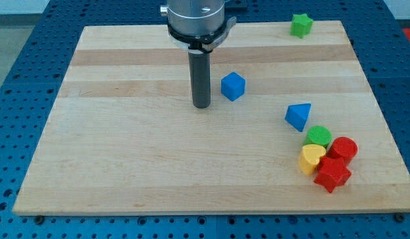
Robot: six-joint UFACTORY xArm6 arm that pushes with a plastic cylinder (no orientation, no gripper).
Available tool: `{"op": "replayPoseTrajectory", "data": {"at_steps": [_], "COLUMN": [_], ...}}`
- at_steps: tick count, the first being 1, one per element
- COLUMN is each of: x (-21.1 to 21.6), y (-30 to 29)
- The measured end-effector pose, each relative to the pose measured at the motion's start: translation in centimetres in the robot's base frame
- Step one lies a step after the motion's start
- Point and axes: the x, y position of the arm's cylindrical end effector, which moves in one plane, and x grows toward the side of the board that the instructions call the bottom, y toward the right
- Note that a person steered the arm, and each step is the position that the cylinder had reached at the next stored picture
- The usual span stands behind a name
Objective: Move your arm to the top right
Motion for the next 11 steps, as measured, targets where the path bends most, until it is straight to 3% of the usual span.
{"op": "replayPoseTrajectory", "data": {"at_steps": [3,5,6,8,11], "x": [0.1,-8.7,-8.8,-14.2,-15.3], "y": [-0.8,-0.1,0.0,10.6,28.3]}}
